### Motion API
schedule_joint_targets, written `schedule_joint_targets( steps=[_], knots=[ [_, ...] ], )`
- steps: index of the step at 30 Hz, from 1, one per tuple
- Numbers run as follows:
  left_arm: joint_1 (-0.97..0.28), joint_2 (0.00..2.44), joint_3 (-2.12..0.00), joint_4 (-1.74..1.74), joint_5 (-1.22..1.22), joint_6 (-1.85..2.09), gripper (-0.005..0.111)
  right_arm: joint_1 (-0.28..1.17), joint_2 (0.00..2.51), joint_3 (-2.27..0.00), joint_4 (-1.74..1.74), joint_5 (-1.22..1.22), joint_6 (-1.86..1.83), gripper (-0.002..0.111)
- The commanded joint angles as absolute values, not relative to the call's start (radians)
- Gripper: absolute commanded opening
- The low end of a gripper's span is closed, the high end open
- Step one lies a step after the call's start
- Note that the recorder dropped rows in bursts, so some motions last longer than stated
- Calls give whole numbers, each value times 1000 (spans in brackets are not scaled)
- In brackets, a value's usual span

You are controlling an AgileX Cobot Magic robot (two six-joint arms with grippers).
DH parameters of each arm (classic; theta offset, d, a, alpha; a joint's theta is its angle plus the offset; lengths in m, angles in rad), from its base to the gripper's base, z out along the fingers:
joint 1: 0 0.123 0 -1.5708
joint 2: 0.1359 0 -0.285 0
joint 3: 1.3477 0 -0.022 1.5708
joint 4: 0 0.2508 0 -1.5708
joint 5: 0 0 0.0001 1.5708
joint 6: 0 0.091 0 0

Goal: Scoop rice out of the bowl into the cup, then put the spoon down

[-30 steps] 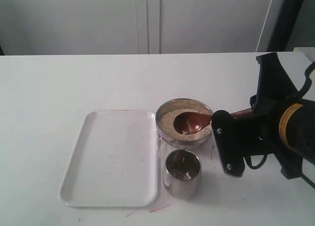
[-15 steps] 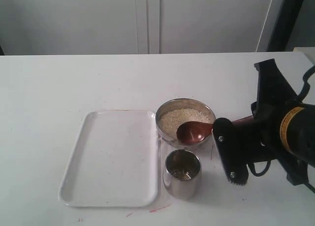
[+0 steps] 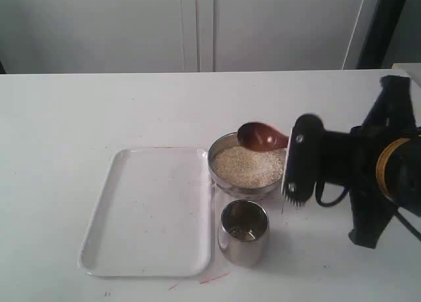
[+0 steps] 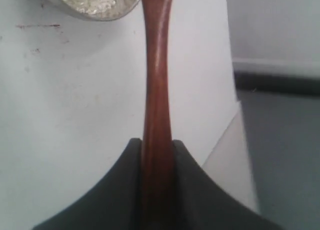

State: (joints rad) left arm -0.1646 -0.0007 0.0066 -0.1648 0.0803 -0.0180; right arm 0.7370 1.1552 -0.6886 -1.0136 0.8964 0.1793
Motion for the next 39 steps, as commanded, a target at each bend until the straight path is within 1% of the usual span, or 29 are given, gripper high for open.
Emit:
schedule_joint_targets(
  steps=[1,5,9,11,14,16,18,20,23,26,30,32,39],
  knots=[
    [-172,0,0,-171,76,-19,14,738,1146,-800,-730,1097,437,0],
    [-172,0,0,-171,76,-19,14,738,1146,-865,-426,1197,477,0],
    [-172,0,0,-171,76,-19,14,738,1148,-889,-235,1153,496,0],
    [-172,0,0,-171,76,-19,14,738,1150,-899,-191,1122,519,0],
    [-172,0,0,-171,76,-19,14,738,1167,-930,-176,1065,710,0],
    [-172,0,0,-171,76,-19,14,738,1205,-995,-154,995,728,0],
    [-172,0,0,-171,76,-19,14,738,1240,-1053,-145,997,724,0],
    [-172,0,0,-171,76,-19,14,738,1295,-1135,-137,1015,718,0],
    [-172,0,0,-171,76,-19,14,738,1460,-1324,-95,1027,713,0],
    [-172,0,0,-171,76,-19,14,738,1623,-1411,-39,975,701,0],
    [-172,0,0,-171,76,-19,14,738,1807,-1451,-37,875,701,0],
    [-172,0,0,-171,76,-19,14,738,1858,-1469,-37,826,711,0],
    [-172,0,0,-171,76,-19,14,760,1999,-1527,-45,790,771,0]
  ],
)
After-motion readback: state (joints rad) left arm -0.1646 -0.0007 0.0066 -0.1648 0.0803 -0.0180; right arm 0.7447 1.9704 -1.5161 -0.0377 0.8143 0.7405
